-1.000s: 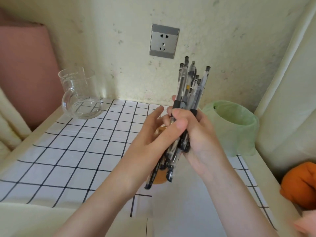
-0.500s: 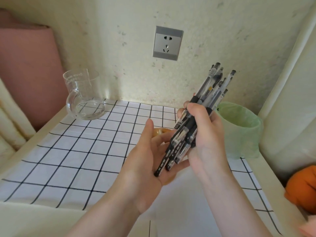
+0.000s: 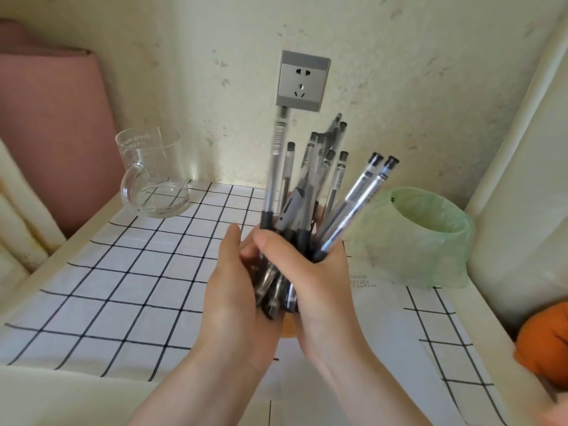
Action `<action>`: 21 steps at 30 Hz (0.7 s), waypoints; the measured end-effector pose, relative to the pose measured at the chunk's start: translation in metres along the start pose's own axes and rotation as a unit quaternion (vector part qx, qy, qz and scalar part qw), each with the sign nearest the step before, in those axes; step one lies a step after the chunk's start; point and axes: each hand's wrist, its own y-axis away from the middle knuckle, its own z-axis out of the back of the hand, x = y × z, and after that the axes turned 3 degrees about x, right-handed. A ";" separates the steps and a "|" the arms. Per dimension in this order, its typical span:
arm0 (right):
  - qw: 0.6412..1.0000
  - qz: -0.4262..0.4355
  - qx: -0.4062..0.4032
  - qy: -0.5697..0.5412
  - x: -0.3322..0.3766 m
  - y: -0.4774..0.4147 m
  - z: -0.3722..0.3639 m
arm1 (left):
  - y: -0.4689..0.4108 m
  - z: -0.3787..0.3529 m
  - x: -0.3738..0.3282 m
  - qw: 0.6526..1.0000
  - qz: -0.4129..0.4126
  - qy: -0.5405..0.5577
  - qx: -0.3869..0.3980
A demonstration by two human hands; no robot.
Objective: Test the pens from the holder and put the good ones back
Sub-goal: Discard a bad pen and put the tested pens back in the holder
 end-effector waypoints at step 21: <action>0.943 -0.136 0.237 0.192 0.010 -0.009 0.013 | -0.015 0.019 -0.036 0.930 -0.039 -0.324 0.166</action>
